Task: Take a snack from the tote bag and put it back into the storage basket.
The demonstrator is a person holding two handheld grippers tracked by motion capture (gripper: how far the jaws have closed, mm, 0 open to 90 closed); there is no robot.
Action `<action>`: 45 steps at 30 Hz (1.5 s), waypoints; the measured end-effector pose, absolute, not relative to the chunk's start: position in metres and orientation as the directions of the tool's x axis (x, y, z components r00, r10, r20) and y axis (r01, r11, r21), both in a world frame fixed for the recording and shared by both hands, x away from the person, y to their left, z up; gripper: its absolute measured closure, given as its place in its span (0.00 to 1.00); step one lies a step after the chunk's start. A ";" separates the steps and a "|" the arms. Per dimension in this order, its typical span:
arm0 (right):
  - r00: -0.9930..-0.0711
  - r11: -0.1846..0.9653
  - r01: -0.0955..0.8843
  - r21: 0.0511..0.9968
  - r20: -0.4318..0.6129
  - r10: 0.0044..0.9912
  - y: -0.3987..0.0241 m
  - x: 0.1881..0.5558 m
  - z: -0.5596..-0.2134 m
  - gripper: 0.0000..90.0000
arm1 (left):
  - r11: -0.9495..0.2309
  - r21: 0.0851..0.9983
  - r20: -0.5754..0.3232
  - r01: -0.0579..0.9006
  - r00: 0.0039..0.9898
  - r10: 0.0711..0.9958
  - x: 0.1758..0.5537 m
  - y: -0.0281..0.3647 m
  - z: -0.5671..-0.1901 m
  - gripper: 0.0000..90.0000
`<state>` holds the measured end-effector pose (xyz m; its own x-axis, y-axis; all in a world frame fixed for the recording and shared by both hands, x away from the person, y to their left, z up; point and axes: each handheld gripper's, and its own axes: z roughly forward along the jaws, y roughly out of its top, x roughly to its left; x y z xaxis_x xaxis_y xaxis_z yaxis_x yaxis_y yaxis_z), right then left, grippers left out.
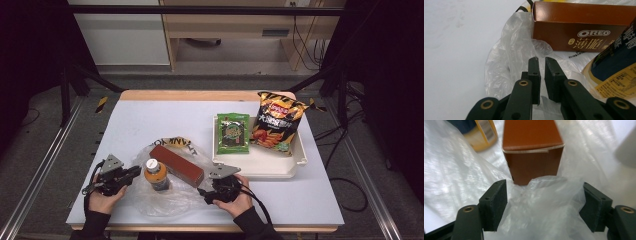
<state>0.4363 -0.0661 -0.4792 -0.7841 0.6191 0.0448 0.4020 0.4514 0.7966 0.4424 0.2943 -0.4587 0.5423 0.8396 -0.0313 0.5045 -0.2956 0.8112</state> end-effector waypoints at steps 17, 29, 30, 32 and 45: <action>-0.813 0.257 0.270 0.928 0.077 0.578 -0.047 0.444 -0.394 0.43 | -0.293 0.821 -0.023 0.490 0.541 0.841 0.441 0.296 -0.456 0.94; -0.803 0.472 0.351 0.809 0.000 0.596 -0.004 0.470 -0.430 0.34 | -0.308 0.811 -0.016 0.496 0.546 0.838 0.442 0.295 -0.459 0.97; -0.804 0.478 0.355 0.804 0.001 0.595 -0.004 0.470 -0.433 0.34 | -0.309 0.811 -0.016 0.497 0.546 0.838 0.442 0.295 -0.459 0.97; -0.805 0.486 0.360 0.796 0.002 0.593 -0.004 0.470 -0.437 0.34 | -0.309 0.810 -0.016 0.499 0.545 0.838 0.442 0.294 -0.459 0.97; -0.809 0.546 0.390 0.741 -0.007 0.588 0.005 0.481 -0.456 0.46 | -0.315 0.803 -0.018 0.506 0.549 0.836 0.443 0.293 -0.461 0.97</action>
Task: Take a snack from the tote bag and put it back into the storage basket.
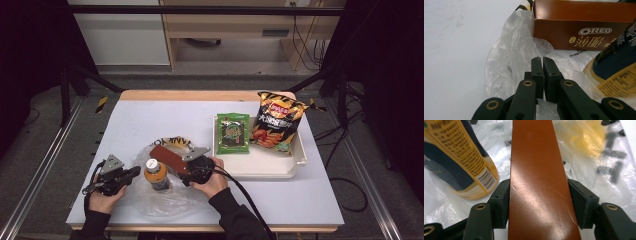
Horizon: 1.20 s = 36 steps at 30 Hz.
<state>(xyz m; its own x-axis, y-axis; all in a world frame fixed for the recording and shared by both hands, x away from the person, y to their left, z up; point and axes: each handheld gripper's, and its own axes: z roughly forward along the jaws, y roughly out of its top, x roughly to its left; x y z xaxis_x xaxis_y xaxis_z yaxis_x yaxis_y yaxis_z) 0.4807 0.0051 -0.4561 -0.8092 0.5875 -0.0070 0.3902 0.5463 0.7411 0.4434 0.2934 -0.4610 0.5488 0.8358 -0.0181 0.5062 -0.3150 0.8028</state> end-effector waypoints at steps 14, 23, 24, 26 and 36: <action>-0.829 0.527 0.348 0.776 -0.008 0.559 -0.001 0.473 -0.440 0.48 | -0.316 0.800 -0.020 0.510 0.548 0.836 0.445 0.293 -0.462 0.98; -0.836 0.461 0.314 0.830 0.011 0.549 -0.008 0.470 -0.415 0.48 | -0.317 0.802 -0.018 0.507 0.551 0.835 0.445 0.292 -0.462 0.98; -0.836 0.458 0.310 0.833 0.010 0.549 -0.008 0.470 -0.413 0.48 | -0.319 0.801 -0.017 0.507 0.552 0.834 0.445 0.292 -0.462 0.98; -0.835 0.453 0.302 0.839 0.004 0.549 -0.008 0.471 -0.406 0.48 | -0.321 0.801 -0.016 0.506 0.554 0.833 0.444 0.292 -0.462 0.98; -0.833 0.428 0.274 0.861 -0.009 0.553 -0.023 0.471 -0.376 0.48 | -0.311 0.809 -0.018 0.498 0.551 0.835 0.443 0.293 -0.460 0.98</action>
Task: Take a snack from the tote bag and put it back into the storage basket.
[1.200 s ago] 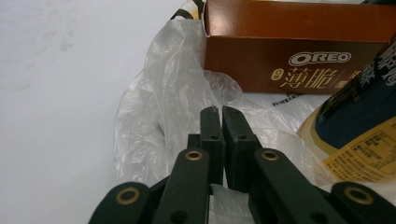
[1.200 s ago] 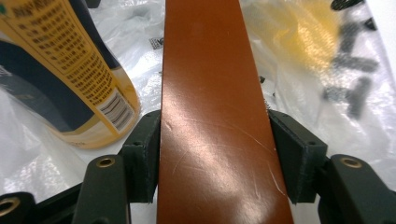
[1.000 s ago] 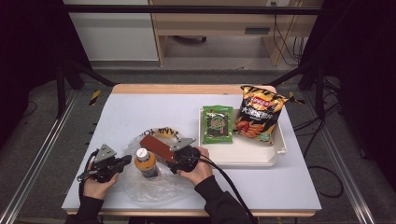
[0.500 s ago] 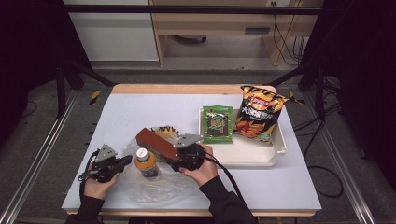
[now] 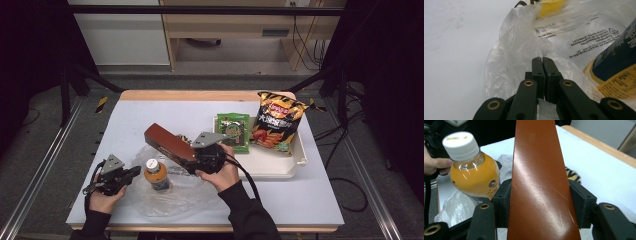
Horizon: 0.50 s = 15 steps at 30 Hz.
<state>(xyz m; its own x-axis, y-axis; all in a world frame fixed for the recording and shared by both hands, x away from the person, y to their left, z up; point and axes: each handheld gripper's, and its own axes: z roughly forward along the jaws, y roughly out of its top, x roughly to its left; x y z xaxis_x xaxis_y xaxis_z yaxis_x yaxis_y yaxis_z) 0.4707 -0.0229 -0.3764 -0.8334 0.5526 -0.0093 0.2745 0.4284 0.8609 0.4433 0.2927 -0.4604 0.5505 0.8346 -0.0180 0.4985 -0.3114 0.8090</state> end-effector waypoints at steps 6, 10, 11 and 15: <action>-0.833 0.429 0.261 0.865 -0.023 0.553 -0.044 0.468 -0.362 0.48 | -0.307 0.815 -0.015 0.492 0.548 0.836 0.442 0.294 -0.458 0.98; -0.828 0.427 0.250 0.869 -0.037 0.560 -0.059 0.465 -0.355 0.48 | -0.297 0.820 -0.021 0.489 0.545 0.838 0.441 0.295 -0.456 0.97; -0.826 0.428 0.244 0.870 -0.045 0.562 -0.064 0.465 -0.353 0.48 | -0.295 0.821 -0.022 0.488 0.544 0.839 0.441 0.295 -0.456 0.97; -0.821 0.432 0.238 0.870 -0.057 0.567 -0.080 0.462 -0.348 0.48 | -0.283 0.833 -0.025 0.476 0.543 0.839 0.439 0.297 -0.451 0.95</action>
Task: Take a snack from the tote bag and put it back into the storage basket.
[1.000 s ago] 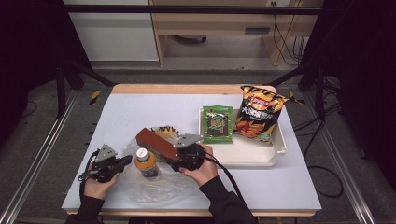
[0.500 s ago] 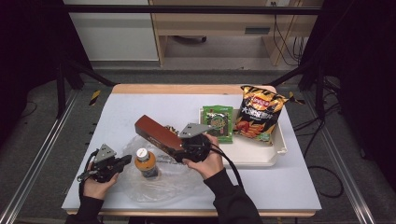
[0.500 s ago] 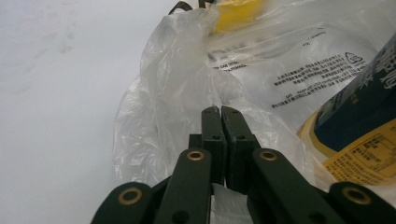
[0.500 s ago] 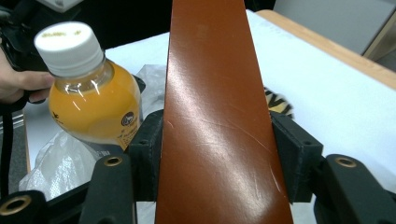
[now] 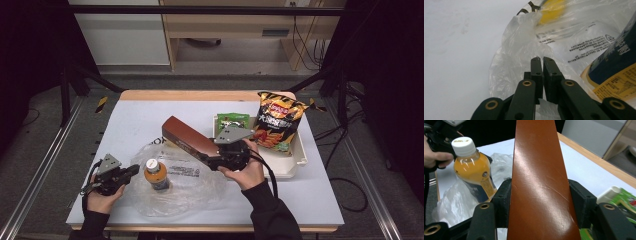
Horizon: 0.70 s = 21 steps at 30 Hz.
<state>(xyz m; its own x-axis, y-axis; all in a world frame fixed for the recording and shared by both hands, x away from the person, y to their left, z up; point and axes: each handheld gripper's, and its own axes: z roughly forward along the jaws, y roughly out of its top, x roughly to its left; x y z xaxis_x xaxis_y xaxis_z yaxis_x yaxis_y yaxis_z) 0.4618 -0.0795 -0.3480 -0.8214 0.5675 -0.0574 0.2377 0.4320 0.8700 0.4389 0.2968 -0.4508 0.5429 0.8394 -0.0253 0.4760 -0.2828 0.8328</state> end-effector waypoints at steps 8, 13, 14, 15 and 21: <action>-0.806 0.427 0.238 0.872 -0.067 0.588 -0.116 0.455 -0.344 0.48 | -0.237 0.859 -0.049 0.454 0.532 0.845 0.435 0.302 -0.441 0.86; -0.793 0.422 0.251 0.871 -0.065 0.605 -0.140 0.452 -0.347 0.48 | -0.218 0.870 -0.054 0.442 0.525 0.849 0.432 0.304 -0.435 0.80; -0.791 0.421 0.252 0.871 -0.065 0.608 -0.145 0.452 -0.347 0.48 | -0.217 0.871 -0.054 0.441 0.525 0.849 0.432 0.304 -0.434 0.79; -0.787 0.421 0.255 0.871 -0.066 0.613 -0.149 0.451 -0.348 0.48 | -0.217 0.872 -0.053 0.439 0.524 0.850 0.431 0.304 -0.434 0.78; -0.770 0.406 0.274 0.872 -0.054 0.635 -0.171 0.447 -0.353 0.48 | -0.217 0.874 -0.048 0.434 0.522 0.852 0.431 0.305 -0.432 0.70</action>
<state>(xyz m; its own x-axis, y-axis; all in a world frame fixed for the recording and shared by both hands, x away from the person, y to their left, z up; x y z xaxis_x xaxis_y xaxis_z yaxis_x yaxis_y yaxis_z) 0.4470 -0.1713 -0.3526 -0.7703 0.6354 -0.0542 0.2738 0.4063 0.8717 0.4310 0.3045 -0.4320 0.5218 0.8517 -0.0479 0.4344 -0.2170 0.8742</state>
